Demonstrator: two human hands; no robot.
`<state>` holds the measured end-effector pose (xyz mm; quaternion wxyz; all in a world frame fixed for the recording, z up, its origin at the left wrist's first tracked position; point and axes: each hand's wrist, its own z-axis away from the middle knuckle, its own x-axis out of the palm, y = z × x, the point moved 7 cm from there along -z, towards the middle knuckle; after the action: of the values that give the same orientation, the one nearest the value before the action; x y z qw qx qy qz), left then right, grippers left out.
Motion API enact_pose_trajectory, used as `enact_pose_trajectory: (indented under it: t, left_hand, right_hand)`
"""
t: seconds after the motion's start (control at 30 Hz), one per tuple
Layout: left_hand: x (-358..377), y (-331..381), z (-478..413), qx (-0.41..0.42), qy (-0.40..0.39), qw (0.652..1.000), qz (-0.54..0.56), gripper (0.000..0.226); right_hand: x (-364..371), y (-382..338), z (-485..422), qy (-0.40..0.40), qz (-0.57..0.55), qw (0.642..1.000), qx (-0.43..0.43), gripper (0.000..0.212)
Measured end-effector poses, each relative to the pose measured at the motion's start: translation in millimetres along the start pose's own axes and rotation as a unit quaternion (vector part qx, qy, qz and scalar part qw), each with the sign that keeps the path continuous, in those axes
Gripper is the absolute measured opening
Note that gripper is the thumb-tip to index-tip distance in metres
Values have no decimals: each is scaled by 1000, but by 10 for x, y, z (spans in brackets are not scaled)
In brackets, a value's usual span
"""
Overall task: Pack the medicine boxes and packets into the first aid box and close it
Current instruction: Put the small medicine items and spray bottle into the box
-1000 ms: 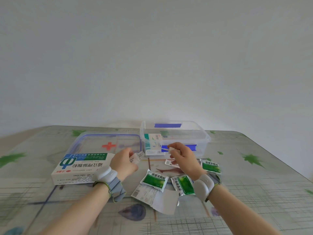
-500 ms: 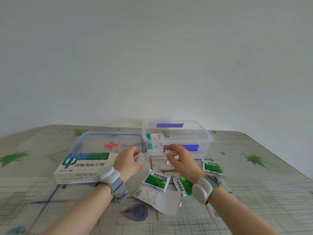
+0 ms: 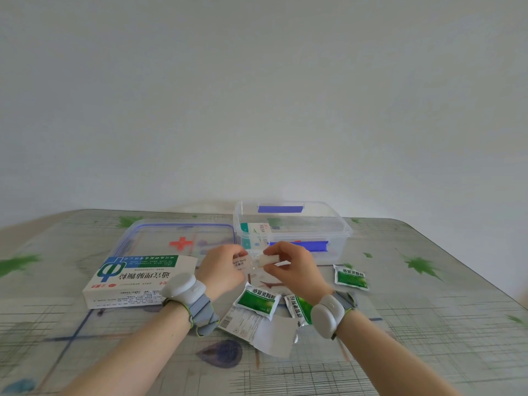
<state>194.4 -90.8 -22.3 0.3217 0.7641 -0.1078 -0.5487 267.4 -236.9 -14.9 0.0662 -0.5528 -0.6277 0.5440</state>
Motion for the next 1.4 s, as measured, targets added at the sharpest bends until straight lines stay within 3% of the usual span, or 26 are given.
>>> enact_pose_trajectory:
  t: [0.3,0.43,0.6,0.7,0.77,0.87,1.07,1.2,1.4]
  left_hand:
    - [45,80,-10,29,-28,999,-24,54]
    - [66,130,-2,37,-26,999,-15,55]
    - [79,151,6,40,-19,999,-19,56]
    - [83,97,-13,37,-26,999,-17,54]
    - [61,39,-27,26,-26,999,-14,54]
    - [25,-26,-42,9,-24,1000,-15,57]
    - [14,9,-40,15,-30,999,-13,58]
    - [21,64,-32,28,-31,999,-18,57]
    - [53,148,-22,40,-25,998,-28,58]
  right_hand:
    - [21,170,4,-29,-40,997,53,17]
    - [39,230,-12,-38,-35,991,120,37]
    - [12,229,-37,-43,110,981,151,67]
    - [-25,223,-37,-59,129,977,161,77]
    - [-50,221,-31,-69,78,984,144,70]
    - [-71,185,-19,-80,13,993,81,27]
    - [-44,119,-39,-56,39,998,2,21]
    - [-20,151,-55,-59,34,997,41,10]
    - [30,228,-64,-72,29,988,131,53]
